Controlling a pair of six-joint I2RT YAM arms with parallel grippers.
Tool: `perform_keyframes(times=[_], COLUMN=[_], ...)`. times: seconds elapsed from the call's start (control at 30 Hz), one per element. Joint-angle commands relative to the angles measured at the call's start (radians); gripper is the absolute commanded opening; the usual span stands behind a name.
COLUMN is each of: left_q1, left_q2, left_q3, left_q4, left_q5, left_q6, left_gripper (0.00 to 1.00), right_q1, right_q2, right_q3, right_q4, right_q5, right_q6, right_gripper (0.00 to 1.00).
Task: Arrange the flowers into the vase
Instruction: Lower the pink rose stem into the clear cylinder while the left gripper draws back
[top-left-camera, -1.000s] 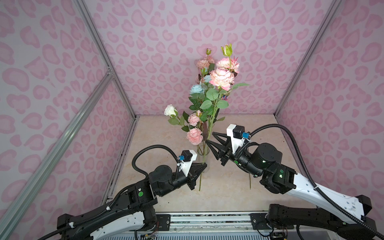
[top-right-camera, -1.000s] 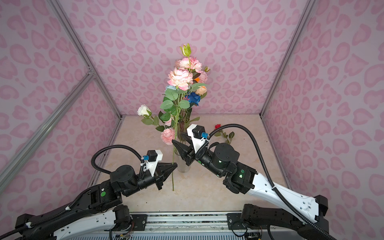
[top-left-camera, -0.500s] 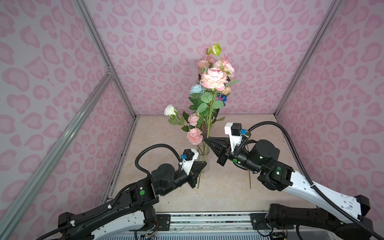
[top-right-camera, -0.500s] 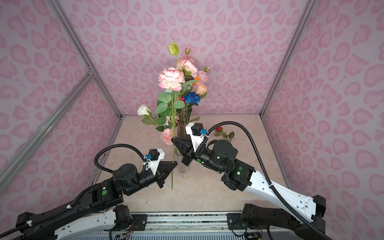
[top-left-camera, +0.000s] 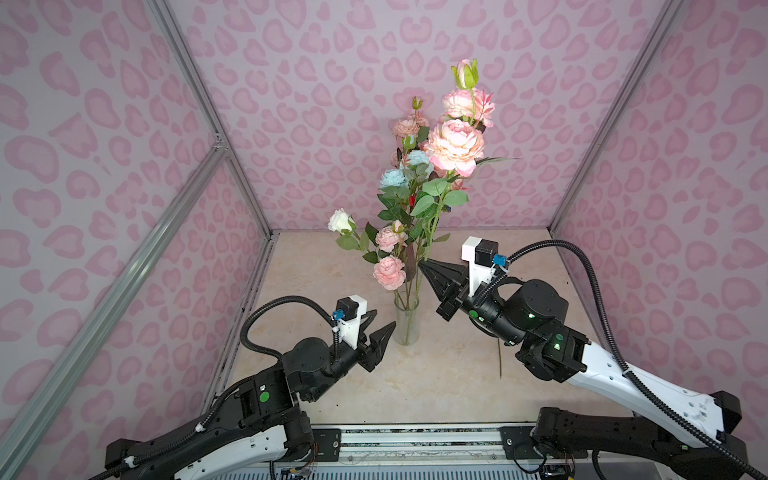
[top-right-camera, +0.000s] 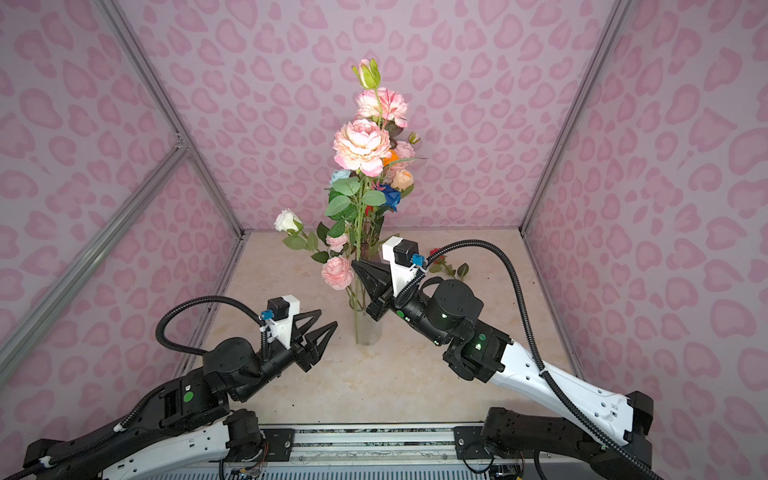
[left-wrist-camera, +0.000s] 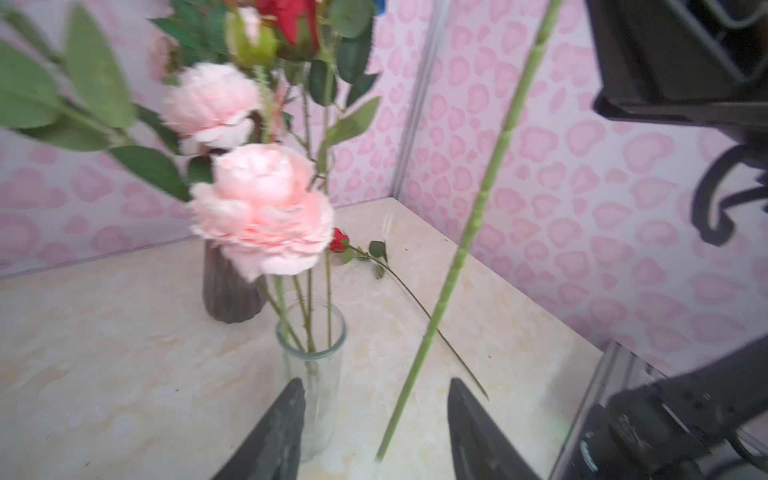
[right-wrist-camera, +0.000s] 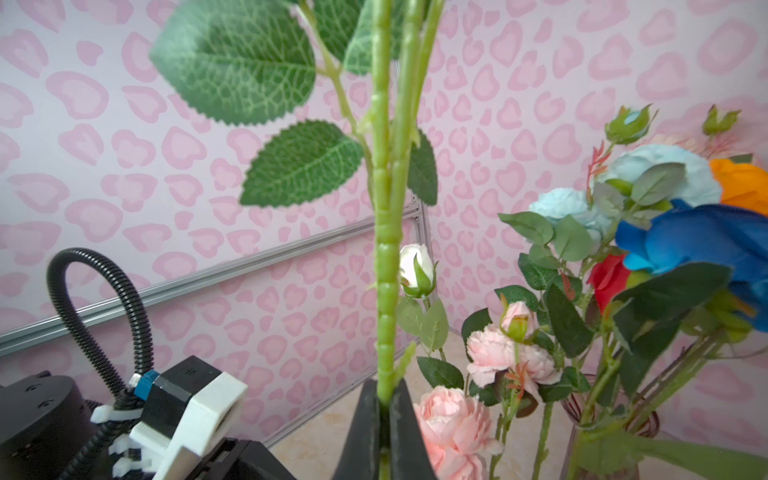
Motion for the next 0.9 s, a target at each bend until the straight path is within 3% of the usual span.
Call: perform_keyframes(times=[0.0, 0.33, 0.87], left_q1=[0.000, 0.000, 0.000], left_q2=[-0.092, -0.338, -0.246], left_q3=[-0.060, -0.185, -0.139], left_q4=[-0.004, -0.062, -0.074], left_q5=[-0.222, -0.252, -0.220], left_q6=[-0.122, -0.242, -0.231], left_gripper=[0.58, 0.57, 0.58], right_q1=[0.000, 0.000, -0.095], right_q2=[0.018, 0.113, 0.154], right_q3=[0.007, 0.098, 0.066], right_q4=[0.121, 0.192, 0.219], right_q5=[0.084, 0.116, 0.090], right_q6=[-0.092, -0.207, -0.108], right_gripper=[0.00, 0.00, 0.00])
